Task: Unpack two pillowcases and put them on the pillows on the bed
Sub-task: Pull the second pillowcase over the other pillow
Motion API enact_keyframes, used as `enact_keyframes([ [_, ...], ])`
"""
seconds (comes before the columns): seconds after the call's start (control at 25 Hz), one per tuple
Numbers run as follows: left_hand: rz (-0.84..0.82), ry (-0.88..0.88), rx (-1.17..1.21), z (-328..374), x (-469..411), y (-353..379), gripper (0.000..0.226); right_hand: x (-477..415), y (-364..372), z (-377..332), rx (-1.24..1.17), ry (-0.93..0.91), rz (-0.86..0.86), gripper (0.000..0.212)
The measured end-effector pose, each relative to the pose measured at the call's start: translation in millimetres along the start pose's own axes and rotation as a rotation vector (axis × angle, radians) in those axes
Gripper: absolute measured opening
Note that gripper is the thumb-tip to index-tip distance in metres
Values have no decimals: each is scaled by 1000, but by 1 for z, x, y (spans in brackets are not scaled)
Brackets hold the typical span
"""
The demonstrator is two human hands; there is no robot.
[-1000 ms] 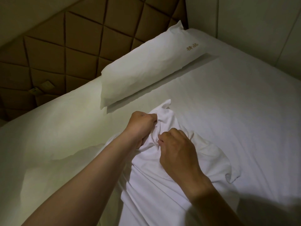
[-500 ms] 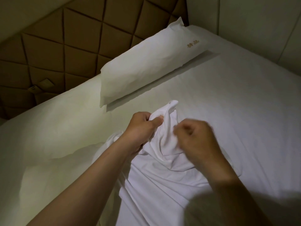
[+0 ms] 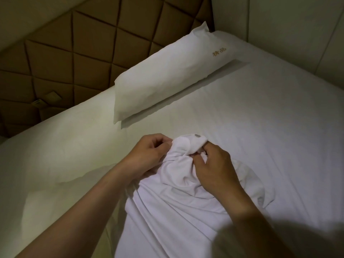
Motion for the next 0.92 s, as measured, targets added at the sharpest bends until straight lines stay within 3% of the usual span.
enact_keyframes([
  [0.08, 38, 106, -323, 3, -2, -11, 19, -2, -3, 6, -97, 29, 43, 5],
  [0.28, 0, 261, -679, 2, -3, -1, 19, -3, -8, 11, -141, 58, 122, 23],
  [0.56, -125, 120, -1068, -19, 0, -11, 5, 0, -17, 15, -207, 133, 227, 28],
  [0.76, -227, 48, -1337, -32, 18, 15, 20, -4, -12, 24, -252, 187, 196, 26],
  [0.8, -224, 88, -1442, -32, 19, 23, 28, -3, -9, 23, -266, 191, 180, 26],
  [0.92, -154, 630, -1563, 2, 25, 54, 16, -2, -4, 26, -302, 198, 180, 25],
])
Point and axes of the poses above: each hand's wrist, its own x-axis away from the middle knuckle, its own y-axis out of the palm, z = x × y, the point moved 9 cm from there along -x, towards the middle knuckle, and after that the axes turned 5 degrees about x, right-handed, at the moved point
